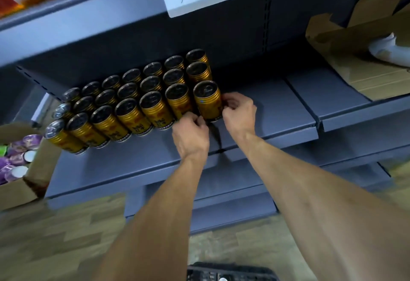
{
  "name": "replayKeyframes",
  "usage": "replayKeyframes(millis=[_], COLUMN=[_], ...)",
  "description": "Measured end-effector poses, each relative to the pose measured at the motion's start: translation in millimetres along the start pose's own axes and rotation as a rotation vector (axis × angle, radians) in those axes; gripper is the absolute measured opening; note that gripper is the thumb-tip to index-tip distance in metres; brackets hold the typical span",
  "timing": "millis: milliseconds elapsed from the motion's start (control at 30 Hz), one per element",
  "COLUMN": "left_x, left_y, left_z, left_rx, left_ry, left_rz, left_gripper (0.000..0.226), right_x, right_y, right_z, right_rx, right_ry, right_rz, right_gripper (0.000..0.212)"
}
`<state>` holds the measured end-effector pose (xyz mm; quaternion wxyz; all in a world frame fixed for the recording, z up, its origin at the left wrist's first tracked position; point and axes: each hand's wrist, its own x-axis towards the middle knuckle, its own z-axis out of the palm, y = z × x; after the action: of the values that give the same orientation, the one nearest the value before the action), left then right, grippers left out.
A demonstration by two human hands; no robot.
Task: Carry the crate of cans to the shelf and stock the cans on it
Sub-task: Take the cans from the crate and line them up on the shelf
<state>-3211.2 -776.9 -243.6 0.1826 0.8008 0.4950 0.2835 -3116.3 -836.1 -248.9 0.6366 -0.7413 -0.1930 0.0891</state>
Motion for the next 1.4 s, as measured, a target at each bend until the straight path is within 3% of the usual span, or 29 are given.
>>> replayKeyframes(millis=[67, 133, 267, 367, 633, 767, 833, 900, 967, 1033, 1133, 1233, 1300, 1400], left_x=[3.5, 9.4, 22.7, 26.7, 23.2, 22.3, 22.5, 21.9, 17.4, 12.7, 32.6, 65.5, 85.1, 106.3], left_y=[-26.1, -68.3, -131.3, -136.7, -136.2, -136.4, -139.1, -138.1, -137.1, -135.4, -118.4, -85.3, -63.8, -50.4], left_z=[-23.7, -43.6, -60.3, -52.9, -46.9, -43.8, -42.6, -43.9, -50.2, -61.4, -85.0, -95.0, -91.0, -75.1], left_rx=[0.262, 0.381, 0.280, 0.260, 0.250, 0.252, 0.252, 0.237, 0.195, 0.126, 0.122, 0.246, 0.364, 0.432], left_ry=[-0.036, 0.012, 0.178, 0.217, 0.200, 0.213, 0.204, 0.171, 0.139, 0.204, 0.336, 0.201, 0.024, -0.095], left_rz=[0.119, 0.072, -0.132, -0.095, -0.132, -0.136, -0.141, -0.140, -0.124, -0.018, 0.270, 0.433, 0.459, 0.430], left_gripper=[0.025, 0.027, 0.035, 0.043, 0.039, 0.030, 0.032, 0.036, 0.037, 0.030, 0.038, 0.063, 0.075, 0.072], right_x=[-3.5, -5.4, -7.5, -6.1, 1.6, 4.4, 2.6, -0.7, -3.2, -7.0, -4.0, 17.0, 35.8, 46.8], right_y=[1.6, 6.0, 5.5, 5.3, 7.3, 2.8, 6.2, 6.0, 1.0, -9.6, -41.2, -70.4, -86.7, -89.6], right_z=[2.3, 5.5, 10.8, 14.9, 26.8, 39.9, 43.7, 40.7, 35.9, 27.3, 18.5, 33.5, 51.0, 69.7], right_rx=[-0.031, -0.080, -0.277, -0.330, -0.403, -0.495, -0.488, -0.432, -0.312, -0.241, -0.271, -0.466, -0.707, -0.923], right_ry=[-0.061, -0.123, -0.178, -0.154, -0.084, -0.029, -0.037, -0.094, -0.148, -0.169, -0.064, 0.037, -0.080, -0.254], right_rz=[0.003, -0.033, -0.143, -0.174, -0.022, -0.015, -0.047, -0.033, 0.008, -0.067, -0.390, -0.660, -0.637, -0.489], right_gripper=[0.042, 0.047, 0.047, 0.056, 0.077, 0.065, 0.078, 0.107, 0.119, 0.112, 0.080, 0.056, 0.054, 0.053])
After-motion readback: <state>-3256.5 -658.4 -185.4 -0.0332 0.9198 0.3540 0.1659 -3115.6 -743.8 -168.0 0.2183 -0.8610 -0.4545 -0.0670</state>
